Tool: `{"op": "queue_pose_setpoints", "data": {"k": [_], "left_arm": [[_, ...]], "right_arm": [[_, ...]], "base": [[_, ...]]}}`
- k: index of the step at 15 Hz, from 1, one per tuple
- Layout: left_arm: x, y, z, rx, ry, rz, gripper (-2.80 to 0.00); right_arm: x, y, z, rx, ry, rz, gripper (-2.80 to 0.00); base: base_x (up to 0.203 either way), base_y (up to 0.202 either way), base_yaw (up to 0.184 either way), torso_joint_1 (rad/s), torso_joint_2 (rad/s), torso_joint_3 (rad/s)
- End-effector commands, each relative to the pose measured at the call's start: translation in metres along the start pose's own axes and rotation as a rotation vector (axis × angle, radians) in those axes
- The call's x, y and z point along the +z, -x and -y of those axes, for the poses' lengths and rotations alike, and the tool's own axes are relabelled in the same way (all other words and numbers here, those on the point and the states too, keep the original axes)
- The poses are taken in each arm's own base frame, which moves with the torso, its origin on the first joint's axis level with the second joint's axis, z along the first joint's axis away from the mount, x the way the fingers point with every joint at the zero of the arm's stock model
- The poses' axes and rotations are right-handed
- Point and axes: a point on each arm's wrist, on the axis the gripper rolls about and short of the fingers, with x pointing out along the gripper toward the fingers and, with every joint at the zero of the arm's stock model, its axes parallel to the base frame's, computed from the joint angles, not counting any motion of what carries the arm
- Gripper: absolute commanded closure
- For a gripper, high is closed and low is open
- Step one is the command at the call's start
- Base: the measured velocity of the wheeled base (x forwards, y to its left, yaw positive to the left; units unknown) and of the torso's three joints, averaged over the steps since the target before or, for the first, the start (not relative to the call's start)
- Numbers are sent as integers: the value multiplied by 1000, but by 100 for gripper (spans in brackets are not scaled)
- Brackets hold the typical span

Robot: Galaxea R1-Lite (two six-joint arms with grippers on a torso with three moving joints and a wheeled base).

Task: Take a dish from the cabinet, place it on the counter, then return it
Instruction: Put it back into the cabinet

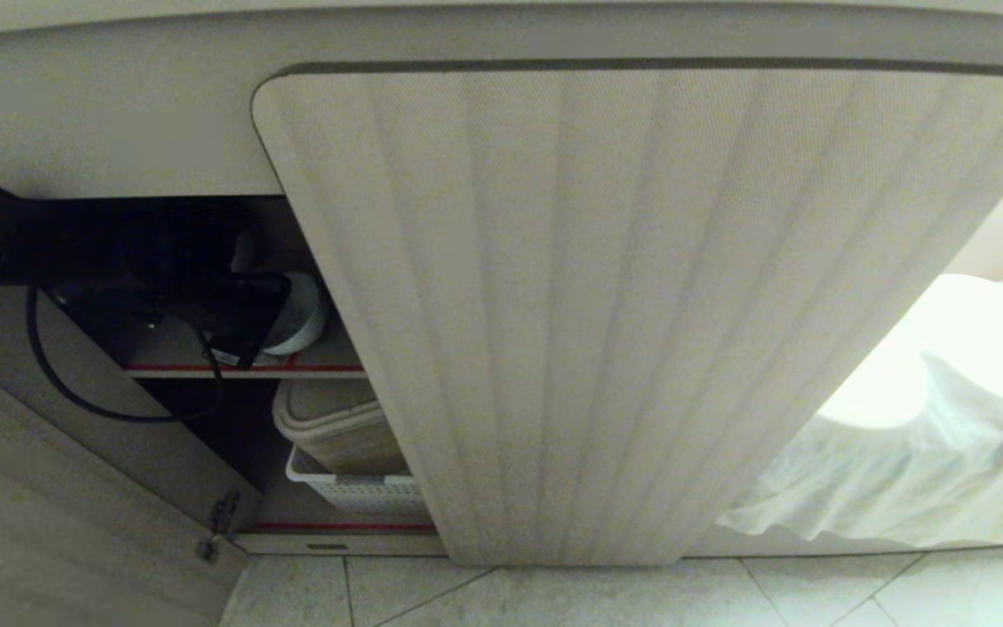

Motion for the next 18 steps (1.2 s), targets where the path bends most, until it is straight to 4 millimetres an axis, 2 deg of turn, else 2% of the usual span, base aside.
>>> {"op": "queue_pose_setpoints", "data": {"k": [1, 18], "left_arm": [[1, 1, 1, -3, 9, 2, -280], [1, 14, 8, -43, 44, 21, -280]], "right_arm": [[0, 0, 0, -1, -1, 1, 0], [0, 0, 0, -1, -1, 2, 0]], "base": [[0, 0, 0, 0, 0, 0], [0, 0, 0, 0, 0, 0]]}}
